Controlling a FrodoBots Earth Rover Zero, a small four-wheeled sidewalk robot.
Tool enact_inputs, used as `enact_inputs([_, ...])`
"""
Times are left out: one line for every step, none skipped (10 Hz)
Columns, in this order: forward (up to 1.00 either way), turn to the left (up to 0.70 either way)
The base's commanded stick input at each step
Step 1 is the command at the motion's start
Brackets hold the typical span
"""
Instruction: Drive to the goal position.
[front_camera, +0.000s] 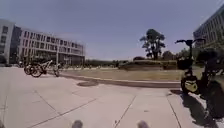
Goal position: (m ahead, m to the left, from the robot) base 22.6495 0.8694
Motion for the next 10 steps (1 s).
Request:
enact_inputs([0.70, 0.35])
enact_inputs([0.70, 0.35])
enact_inputs([0.70, 0.35])
enact_inputs([0.70, 0.35])
enact_inputs([0.70, 0.35])
enact_inputs([0.70, 0.35])
enact_inputs([0.70, 0.35])
enact_inputs([0.70, 0.35])
enact_inputs([0.70, 0.35])
enact_inputs([0.70, 0.35])
